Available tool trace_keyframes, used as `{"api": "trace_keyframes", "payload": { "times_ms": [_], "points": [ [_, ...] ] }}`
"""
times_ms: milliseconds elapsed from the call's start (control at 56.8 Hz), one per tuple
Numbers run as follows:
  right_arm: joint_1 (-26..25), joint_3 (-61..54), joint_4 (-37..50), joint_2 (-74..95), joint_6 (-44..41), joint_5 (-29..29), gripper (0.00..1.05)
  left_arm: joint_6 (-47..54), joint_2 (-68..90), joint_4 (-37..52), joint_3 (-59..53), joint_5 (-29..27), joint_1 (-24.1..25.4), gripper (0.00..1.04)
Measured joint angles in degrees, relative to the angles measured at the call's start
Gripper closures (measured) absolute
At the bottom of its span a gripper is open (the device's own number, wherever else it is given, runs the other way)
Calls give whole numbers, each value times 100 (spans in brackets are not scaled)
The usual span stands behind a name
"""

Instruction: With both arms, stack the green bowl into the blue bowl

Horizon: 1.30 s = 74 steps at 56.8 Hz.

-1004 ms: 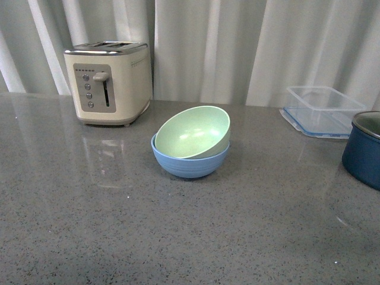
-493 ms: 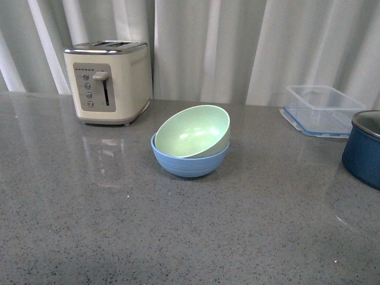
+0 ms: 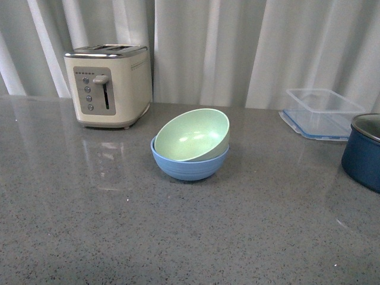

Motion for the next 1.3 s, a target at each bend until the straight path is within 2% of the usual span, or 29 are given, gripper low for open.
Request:
{"api": "trace_keyframes", "payload": {
  "times_ms": [282,775,845,898,1268,1303],
  "points": [
    [0,-2,-756,-785,0,0,104,0,0,0,0,0,0,7],
    [0,-2,-1556,-1593,0,-2,104,0,0,0,0,0,0,7],
    [0,2,-2216,-2085,-13,-4,103,0,0,0,0,0,0,7],
    [0,2,-2540,-2479,-15,-11,92,0,0,0,0,0,0,7],
    [0,2,-2570,-2568,-15,-13,32,0,0,0,0,0,0,7],
    [0,2,-2570,-2568,-13,-11,23,0,2,0,0,0,0,7]
  ]
}}
